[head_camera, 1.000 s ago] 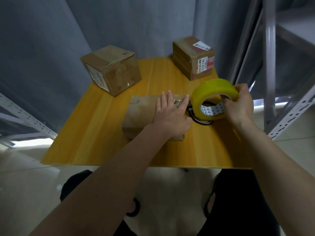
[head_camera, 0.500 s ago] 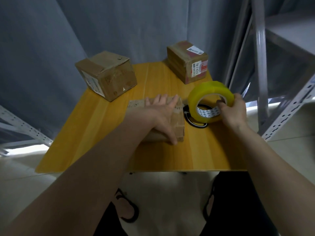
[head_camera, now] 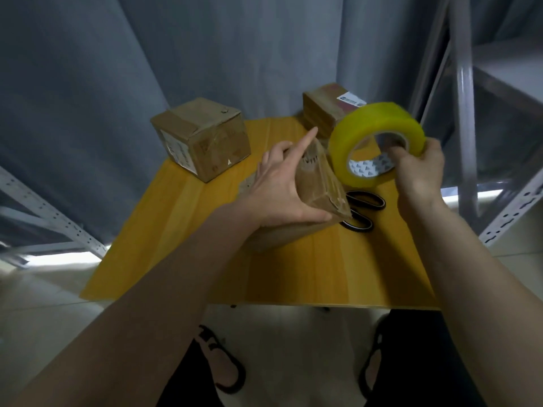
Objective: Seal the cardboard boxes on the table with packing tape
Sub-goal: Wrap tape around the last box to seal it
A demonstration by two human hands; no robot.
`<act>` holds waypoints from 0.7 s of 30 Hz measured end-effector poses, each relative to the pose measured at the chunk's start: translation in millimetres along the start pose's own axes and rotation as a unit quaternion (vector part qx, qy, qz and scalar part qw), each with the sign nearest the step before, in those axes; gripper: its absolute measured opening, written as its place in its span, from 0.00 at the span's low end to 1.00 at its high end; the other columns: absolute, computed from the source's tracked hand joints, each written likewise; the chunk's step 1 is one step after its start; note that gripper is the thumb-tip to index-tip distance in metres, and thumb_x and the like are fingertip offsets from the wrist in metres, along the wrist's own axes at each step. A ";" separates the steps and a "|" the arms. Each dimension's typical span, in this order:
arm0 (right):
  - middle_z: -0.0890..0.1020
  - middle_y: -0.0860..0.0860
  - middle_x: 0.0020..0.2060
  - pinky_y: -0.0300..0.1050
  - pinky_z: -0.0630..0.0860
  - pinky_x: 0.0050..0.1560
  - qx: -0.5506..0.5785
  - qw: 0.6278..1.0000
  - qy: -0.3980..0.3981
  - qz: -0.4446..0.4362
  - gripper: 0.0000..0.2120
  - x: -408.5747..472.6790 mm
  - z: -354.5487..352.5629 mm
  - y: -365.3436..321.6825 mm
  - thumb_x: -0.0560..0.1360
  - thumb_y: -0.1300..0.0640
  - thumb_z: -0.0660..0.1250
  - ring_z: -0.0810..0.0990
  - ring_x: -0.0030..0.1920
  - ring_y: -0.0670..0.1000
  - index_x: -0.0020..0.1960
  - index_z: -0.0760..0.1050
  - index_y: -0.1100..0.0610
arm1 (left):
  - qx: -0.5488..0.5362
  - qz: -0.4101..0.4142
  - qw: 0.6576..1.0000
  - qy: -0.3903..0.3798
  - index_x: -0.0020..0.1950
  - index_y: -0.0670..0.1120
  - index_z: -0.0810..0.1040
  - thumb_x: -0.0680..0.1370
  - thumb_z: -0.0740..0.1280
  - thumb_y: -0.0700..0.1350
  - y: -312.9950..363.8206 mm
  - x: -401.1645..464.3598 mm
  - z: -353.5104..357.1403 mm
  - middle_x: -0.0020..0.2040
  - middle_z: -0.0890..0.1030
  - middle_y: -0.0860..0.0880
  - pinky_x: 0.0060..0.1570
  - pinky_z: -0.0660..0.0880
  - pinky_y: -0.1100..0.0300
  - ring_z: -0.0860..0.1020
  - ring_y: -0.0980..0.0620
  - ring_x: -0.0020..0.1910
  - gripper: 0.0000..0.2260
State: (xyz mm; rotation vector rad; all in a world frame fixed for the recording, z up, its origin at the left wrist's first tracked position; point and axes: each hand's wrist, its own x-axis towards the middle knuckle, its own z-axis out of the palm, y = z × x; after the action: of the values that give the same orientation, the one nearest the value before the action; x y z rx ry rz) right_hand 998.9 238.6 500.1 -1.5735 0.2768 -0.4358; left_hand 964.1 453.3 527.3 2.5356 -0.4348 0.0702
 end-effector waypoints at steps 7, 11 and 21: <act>0.84 0.52 0.45 0.51 0.82 0.48 0.224 0.964 -0.052 0.134 0.10 -15.8 34.8 -28.5 0.72 0.59 0.72 0.84 0.45 0.52 0.49 0.74 0.51 | -0.078 0.003 0.991 0.107 0.77 0.65 0.47 0.59 0.80 0.60 -3.9 -13.1 9.7 0.71 0.58 0.48 0.70 0.63 0.44 0.58 0.48 0.72 0.56; 0.84 0.55 0.50 0.56 0.82 0.48 0.278 0.944 -0.106 0.146 0.15 -21.1 48.2 -42.4 0.71 0.62 0.73 0.85 0.48 0.56 0.56 0.75 0.53 | -0.143 0.009 0.976 0.161 0.77 0.63 0.49 0.60 0.79 0.60 -6.2 -15.1 15.6 0.70 0.59 0.47 0.69 0.61 0.56 0.58 0.50 0.73 0.54; 0.83 0.55 0.52 0.58 0.78 0.58 0.062 0.990 -0.123 -0.015 0.07 -31.9 79.4 -66.5 0.76 0.62 0.65 0.82 0.53 0.55 0.50 0.76 0.51 | -0.093 -0.007 0.976 0.199 0.74 0.48 0.58 0.63 0.73 0.65 -17.9 -19.4 17.2 0.72 0.59 0.44 0.71 0.63 0.52 0.60 0.47 0.72 0.47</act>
State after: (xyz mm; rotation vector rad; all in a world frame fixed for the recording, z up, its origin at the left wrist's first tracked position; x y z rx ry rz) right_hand 999.1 327.4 562.0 -1.4937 0.0364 -0.2718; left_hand 950.8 463.9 500.7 2.2649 -0.2484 0.4980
